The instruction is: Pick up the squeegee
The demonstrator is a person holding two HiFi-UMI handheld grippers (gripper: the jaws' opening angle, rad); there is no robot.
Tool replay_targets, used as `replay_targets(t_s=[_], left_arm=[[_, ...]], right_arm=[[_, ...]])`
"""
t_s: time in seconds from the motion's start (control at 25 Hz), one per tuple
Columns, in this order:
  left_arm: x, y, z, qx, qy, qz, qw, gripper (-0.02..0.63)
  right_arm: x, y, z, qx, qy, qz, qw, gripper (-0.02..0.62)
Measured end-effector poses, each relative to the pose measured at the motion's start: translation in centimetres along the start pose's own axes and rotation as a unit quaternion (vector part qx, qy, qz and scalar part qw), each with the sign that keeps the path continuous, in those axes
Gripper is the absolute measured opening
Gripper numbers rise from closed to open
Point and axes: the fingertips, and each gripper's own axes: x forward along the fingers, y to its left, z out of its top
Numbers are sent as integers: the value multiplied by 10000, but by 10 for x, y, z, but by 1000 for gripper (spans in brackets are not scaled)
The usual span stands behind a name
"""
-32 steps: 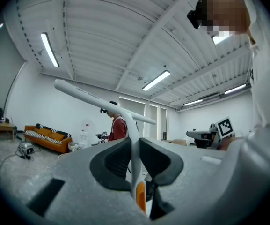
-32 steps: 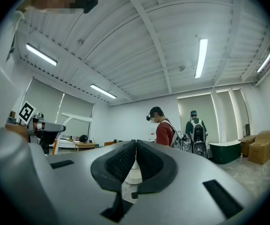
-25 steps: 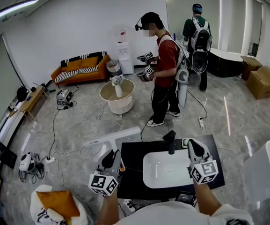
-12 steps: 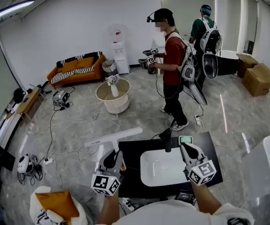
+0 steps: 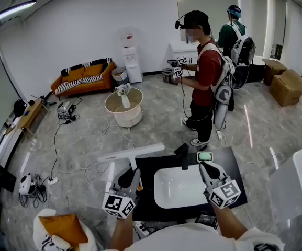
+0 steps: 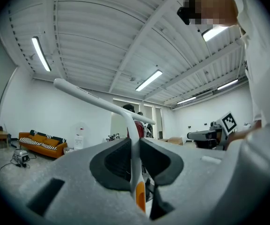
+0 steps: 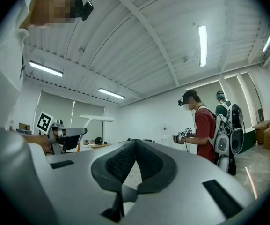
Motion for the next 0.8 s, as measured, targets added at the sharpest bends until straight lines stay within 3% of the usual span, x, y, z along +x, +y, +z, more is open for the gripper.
replay_targets(t_s=[0.8], left_arm=[[25, -10, -13, -573, 64, -87, 9983, 71]], right_arm=[[3, -15, -11, 366, -18, 508, 9980, 15]])
